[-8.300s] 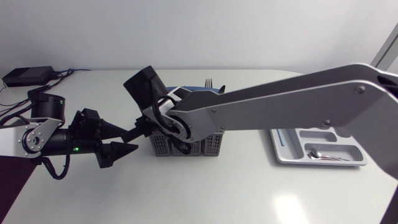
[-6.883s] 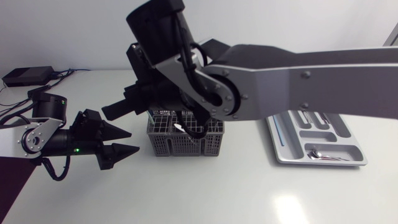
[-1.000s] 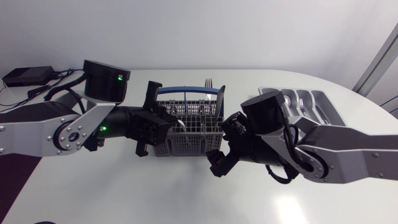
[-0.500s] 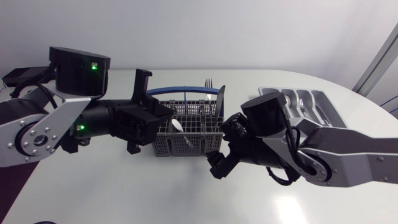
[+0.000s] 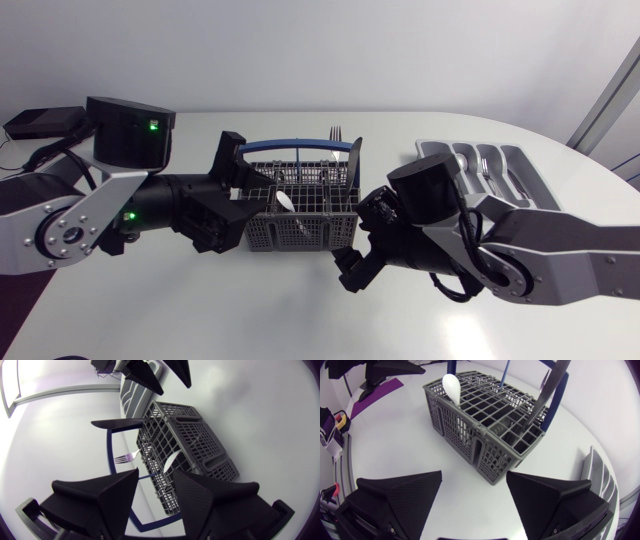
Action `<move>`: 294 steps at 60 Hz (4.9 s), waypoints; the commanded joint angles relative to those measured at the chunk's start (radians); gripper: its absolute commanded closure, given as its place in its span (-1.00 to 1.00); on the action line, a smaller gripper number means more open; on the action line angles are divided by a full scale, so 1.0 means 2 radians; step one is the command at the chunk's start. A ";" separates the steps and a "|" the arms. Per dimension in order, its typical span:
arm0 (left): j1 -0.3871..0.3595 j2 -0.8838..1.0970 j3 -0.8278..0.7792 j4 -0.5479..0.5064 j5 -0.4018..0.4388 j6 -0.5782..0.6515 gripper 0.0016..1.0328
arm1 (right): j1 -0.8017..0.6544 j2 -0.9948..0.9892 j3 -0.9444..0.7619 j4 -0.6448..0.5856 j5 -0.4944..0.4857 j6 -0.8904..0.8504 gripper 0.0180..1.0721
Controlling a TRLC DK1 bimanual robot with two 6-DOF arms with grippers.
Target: Unload the cutlery basket into the drawer organizer.
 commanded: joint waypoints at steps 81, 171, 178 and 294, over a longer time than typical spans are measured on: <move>-0.011 0.117 0.034 0.065 0.000 0.133 0.59 | -0.039 0.040 -0.010 0.018 -0.006 -0.007 -0.76; -0.023 0.016 0.080 -0.046 -0.052 0.179 0.93 | -0.039 0.019 -0.027 0.026 -0.008 -0.009 -0.76; -0.030 0.011 0.085 -0.053 -0.062 0.179 0.93 | -0.038 0.015 -0.028 0.026 -0.008 -0.009 -0.76; -0.126 0.176 0.429 -0.526 -0.009 -0.723 0.93 | 0.143 -0.266 -0.101 0.043 0.172 -0.226 -0.75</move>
